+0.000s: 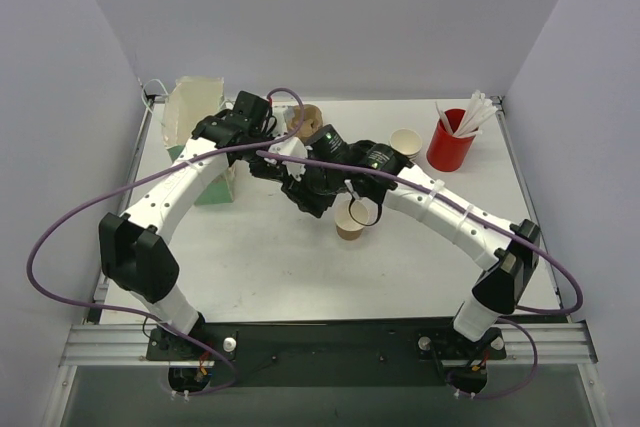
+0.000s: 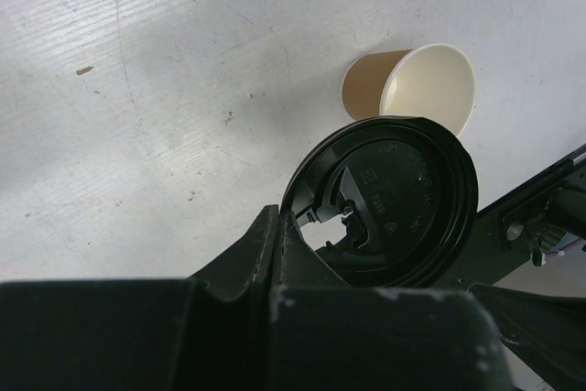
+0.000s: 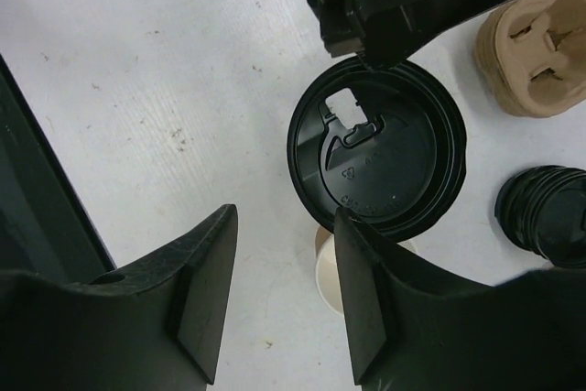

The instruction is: Pack the takeout coffee

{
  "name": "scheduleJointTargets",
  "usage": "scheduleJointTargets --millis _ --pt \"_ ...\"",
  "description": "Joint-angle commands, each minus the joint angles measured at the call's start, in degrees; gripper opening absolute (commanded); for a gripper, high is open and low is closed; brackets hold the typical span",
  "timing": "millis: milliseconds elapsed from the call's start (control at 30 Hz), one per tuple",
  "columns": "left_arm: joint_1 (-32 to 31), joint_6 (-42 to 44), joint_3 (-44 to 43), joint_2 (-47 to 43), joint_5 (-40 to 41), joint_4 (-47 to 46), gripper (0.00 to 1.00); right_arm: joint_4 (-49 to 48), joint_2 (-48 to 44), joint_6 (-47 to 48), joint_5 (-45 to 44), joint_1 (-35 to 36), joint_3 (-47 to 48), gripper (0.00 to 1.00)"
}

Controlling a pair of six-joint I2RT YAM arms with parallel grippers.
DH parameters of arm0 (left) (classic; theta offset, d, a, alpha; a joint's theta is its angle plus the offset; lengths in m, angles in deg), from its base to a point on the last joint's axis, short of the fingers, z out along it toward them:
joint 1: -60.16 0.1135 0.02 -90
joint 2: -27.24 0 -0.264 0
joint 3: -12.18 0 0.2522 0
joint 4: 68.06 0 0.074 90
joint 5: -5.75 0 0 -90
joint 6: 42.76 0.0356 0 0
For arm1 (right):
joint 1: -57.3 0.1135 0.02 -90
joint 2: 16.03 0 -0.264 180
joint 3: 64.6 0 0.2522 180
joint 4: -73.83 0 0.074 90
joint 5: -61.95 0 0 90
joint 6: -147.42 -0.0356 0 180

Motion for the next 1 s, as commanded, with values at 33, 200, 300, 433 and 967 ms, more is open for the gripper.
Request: scheduleJointTargets --millis 33,200,300,433,967 --pt "-0.3 2.5 -1.7 0.1 -2.3 1.0 0.00 4.3 1.6 0.0 5.8 -0.8 2.4 0.40" --pt "-0.3 3.2 -2.3 0.6 -3.0 1.6 0.00 4.9 3.1 -0.2 9.2 -1.9 3.3 0.38" --pt "-0.5 3.5 -2.6 0.9 -3.4 1.6 0.00 5.5 4.3 -0.2 9.4 -1.9 4.4 0.38" --pt "-0.7 3.7 -2.8 1.0 -3.5 1.8 0.00 6.0 5.6 -0.1 9.5 -1.9 5.7 0.35" --pt "-1.1 4.5 -3.3 0.9 -5.0 1.9 0.00 6.6 7.6 0.7 7.0 -2.0 6.1 0.27"
